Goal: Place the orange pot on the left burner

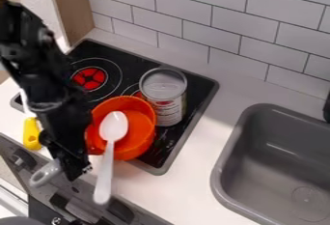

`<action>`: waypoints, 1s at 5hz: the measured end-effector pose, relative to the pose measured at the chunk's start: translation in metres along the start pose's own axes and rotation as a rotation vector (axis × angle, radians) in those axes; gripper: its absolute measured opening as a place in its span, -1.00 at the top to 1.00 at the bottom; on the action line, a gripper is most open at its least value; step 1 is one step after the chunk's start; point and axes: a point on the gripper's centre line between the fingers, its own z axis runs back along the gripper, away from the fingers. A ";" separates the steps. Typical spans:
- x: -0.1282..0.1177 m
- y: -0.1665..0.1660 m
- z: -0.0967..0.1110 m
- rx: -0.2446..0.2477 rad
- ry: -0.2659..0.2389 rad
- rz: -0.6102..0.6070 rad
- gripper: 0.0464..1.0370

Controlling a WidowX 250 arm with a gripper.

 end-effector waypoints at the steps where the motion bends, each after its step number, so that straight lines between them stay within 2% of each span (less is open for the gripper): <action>1: 0.000 0.012 0.008 0.012 0.004 0.016 0.41; 2: 0.000 0.029 0.012 0.018 0.010 0.051 0.41; 3: 0.009 0.052 0.013 0.056 0.004 0.147 0.41; 5: 0.037 0.098 0.004 0.064 0.013 0.296 0.41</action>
